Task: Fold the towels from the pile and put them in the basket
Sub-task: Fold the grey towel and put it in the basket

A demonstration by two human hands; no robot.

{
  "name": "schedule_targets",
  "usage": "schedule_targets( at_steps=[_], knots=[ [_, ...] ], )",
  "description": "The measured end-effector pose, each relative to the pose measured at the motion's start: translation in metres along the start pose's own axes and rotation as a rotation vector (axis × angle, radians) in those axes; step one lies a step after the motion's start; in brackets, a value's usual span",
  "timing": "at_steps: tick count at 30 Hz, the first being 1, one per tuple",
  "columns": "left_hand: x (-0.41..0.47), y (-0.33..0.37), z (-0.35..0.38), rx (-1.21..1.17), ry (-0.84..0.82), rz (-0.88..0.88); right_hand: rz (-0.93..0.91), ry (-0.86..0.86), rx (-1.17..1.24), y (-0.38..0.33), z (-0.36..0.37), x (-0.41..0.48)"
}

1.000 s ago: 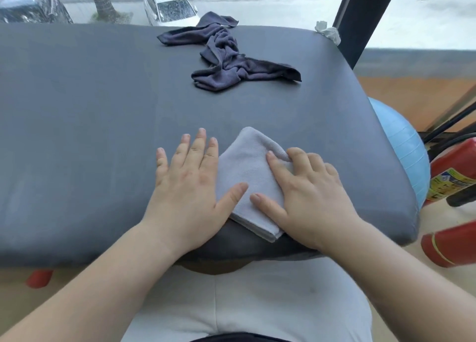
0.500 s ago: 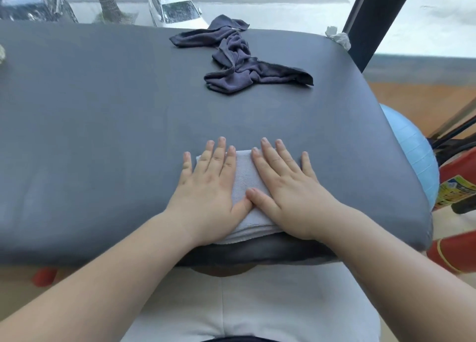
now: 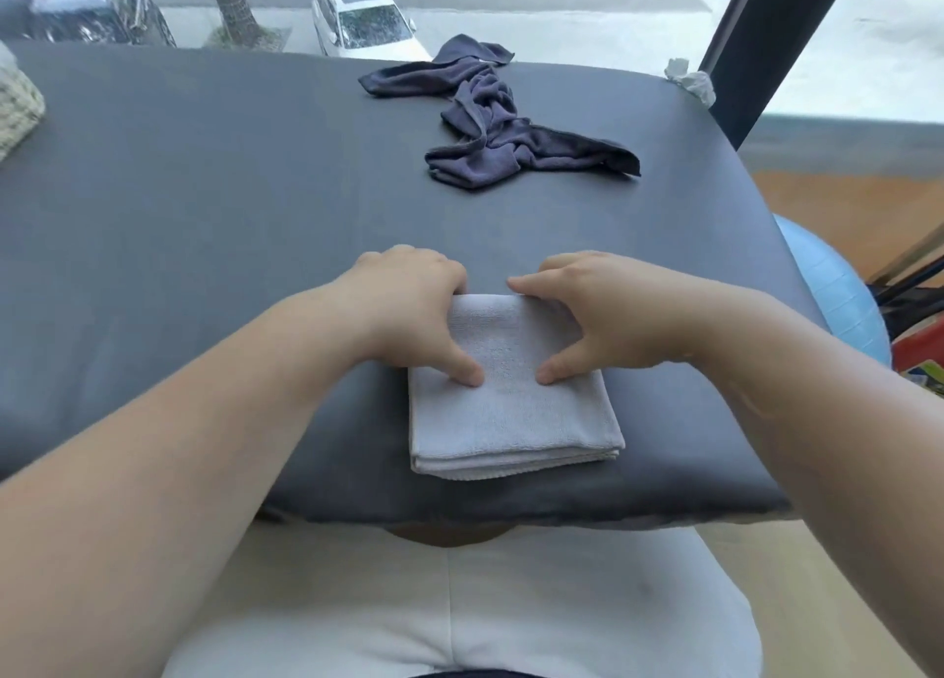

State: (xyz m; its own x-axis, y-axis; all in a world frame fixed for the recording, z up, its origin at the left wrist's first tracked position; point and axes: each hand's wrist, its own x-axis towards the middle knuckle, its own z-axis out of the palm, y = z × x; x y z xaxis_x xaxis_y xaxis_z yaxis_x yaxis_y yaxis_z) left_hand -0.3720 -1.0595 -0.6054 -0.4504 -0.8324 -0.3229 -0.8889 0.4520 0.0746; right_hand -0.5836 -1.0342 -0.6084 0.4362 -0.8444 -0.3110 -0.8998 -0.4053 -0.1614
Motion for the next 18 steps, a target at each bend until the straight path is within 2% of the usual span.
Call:
schedule_targets(
  at_steps=[3,5,7,9,11,14,18],
  knots=[
    [0.006,0.007,-0.006,-0.014,-0.037,-0.008,0.009,-0.012,-0.051,-0.007,-0.002,0.009],
    [0.009,0.009,-0.006,0.012,0.029,0.012,0.024,0.020,-0.107,-0.011,-0.003,0.012],
    [0.013,0.009,-0.008,0.096,0.228,0.026,0.051,0.179,-0.141,-0.012,-0.005,0.013],
    [0.017,0.007,-0.008,0.184,0.487,0.027,0.080,0.445,-0.153,-0.008,-0.004,0.012],
    [0.016,0.006,-0.003,0.261,0.625,0.057,0.134,0.546,-0.121,-0.006,0.000,0.008],
    [0.005,0.008,0.017,0.210,0.694,0.114,0.121,0.495,-0.074,-0.007,0.020,-0.002],
    [-0.016,0.011,0.055,0.141,0.625,0.127,0.087,0.633,-0.101,-0.013,0.054,-0.020]
  ],
)
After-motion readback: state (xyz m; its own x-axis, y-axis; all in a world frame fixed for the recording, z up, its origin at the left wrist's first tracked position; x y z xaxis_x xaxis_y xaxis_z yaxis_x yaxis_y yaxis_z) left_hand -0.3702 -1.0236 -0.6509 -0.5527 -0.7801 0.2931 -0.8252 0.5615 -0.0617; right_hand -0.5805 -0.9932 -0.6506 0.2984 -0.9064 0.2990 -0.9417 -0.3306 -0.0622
